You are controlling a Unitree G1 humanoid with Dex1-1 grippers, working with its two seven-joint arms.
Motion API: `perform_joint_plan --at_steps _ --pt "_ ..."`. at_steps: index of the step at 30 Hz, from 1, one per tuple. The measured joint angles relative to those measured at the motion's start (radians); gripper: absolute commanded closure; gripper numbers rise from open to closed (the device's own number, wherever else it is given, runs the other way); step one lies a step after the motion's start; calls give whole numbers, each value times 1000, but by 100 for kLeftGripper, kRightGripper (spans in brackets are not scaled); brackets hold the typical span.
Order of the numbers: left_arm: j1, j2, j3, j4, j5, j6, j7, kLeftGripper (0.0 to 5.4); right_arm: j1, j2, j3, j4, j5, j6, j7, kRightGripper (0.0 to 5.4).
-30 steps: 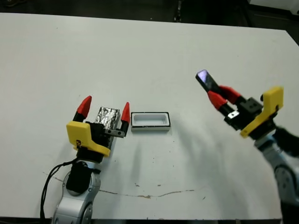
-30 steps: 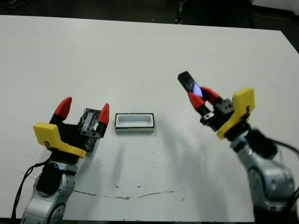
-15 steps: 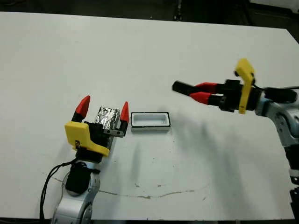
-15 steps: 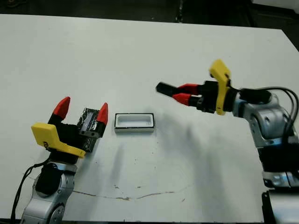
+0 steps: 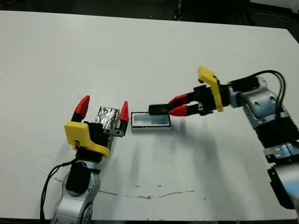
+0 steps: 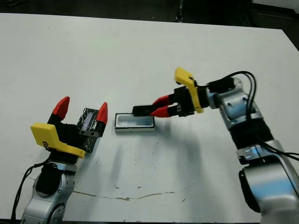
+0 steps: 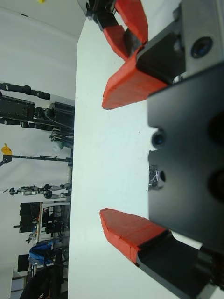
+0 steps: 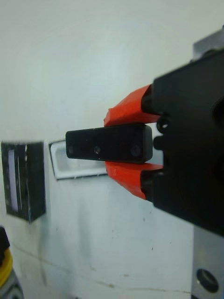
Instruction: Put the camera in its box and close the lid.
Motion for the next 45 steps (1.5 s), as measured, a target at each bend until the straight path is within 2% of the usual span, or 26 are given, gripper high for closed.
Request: perform_joint_plan --at_steps 8,22,29,45 --pt "0 0 0 0 3 0 0 0 -16 45 -2 38 -21 -57 39 371" --pt "-1 1 0 0 14 1 0 0 -40 55 19 27 -104 -57 25 371" --pt "-2 0 0 0 13 4 0 0 -40 61 26 12 -128 -97 17 371" --pt "-1 -1 0 0 12 4 0 0 -40 88 78 16 -172 -78 6 371"
